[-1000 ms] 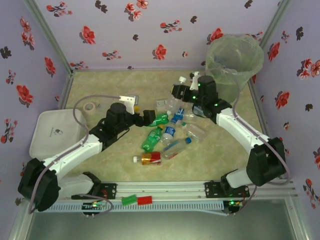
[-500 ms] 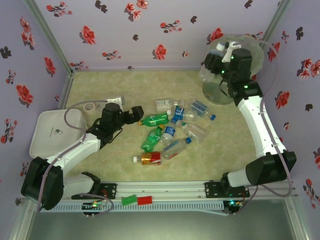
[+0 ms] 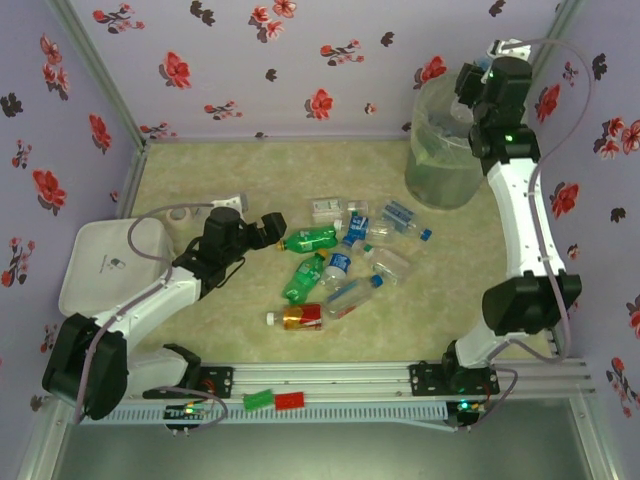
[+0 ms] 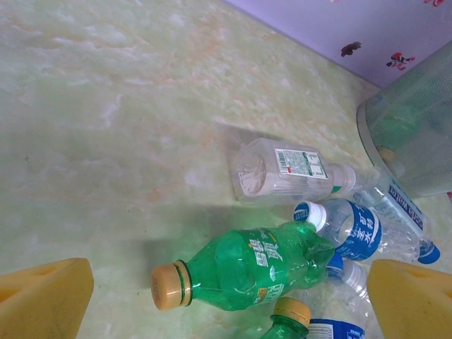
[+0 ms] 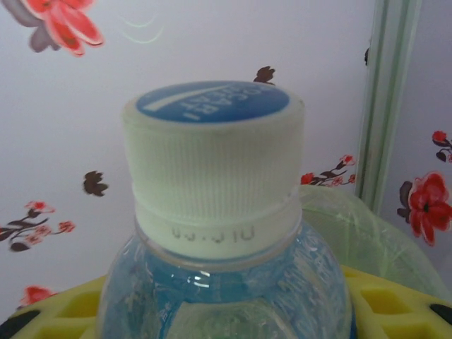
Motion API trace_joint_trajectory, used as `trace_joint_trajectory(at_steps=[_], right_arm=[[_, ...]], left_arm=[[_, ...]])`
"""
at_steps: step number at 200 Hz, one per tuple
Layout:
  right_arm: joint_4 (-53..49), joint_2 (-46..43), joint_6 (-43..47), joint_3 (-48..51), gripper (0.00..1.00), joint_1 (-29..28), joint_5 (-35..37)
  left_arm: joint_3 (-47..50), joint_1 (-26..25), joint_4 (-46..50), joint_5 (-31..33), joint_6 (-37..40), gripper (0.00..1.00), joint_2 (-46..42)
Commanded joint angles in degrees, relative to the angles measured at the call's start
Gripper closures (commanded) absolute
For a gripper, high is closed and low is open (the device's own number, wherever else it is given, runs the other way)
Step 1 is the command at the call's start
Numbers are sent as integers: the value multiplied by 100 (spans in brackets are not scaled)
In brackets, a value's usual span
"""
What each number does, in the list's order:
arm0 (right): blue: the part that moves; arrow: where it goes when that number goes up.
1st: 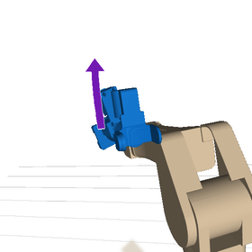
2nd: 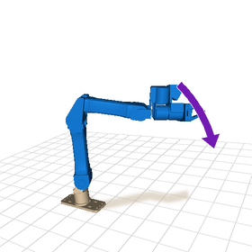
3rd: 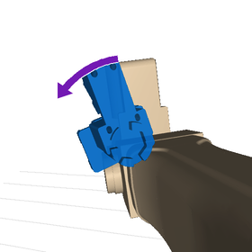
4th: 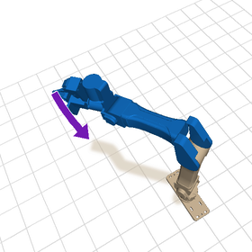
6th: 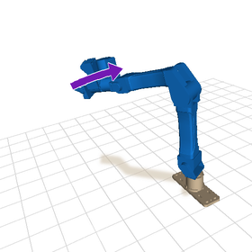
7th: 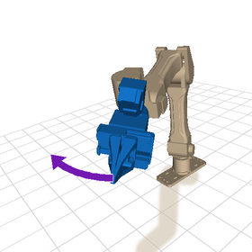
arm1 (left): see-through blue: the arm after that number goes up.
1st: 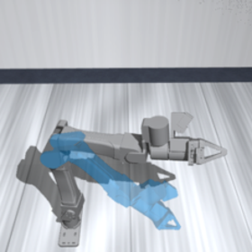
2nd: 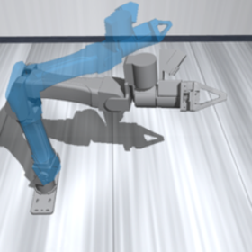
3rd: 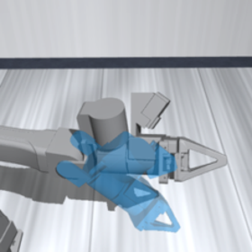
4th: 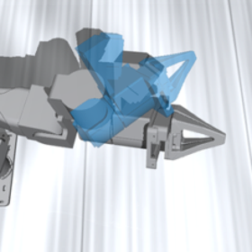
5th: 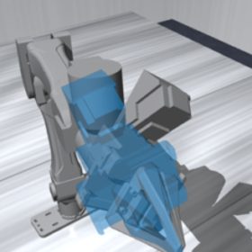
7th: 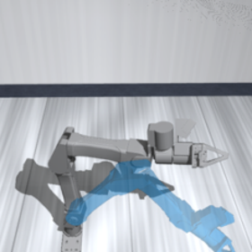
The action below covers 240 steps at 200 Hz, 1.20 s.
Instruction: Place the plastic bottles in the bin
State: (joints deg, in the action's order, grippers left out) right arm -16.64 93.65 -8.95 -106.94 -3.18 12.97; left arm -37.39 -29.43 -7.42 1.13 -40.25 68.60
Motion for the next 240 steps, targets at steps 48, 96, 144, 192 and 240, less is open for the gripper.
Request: trace_joint_trajectory(at_steps=[48,96,144,192,240], right_arm=[[-596,948,27,-569,53,269,139],[-1206,1539,-141,-1122,34,379,78],[-1784,1451,-98,-1703,0,387,47],[-1932,572,-295,-1062,1,362,-470],[-1541,-780,-638,921,0,-127,-860]], left_arm=[[133,47,57,45,-228,0,-55],[187,43,171,19,-212,0,-248],[250,51,154,-24,-251,0,-328],[103,51,-73,-287,-293,0,-78],[-135,42,-200,-603,-283,0,306]])
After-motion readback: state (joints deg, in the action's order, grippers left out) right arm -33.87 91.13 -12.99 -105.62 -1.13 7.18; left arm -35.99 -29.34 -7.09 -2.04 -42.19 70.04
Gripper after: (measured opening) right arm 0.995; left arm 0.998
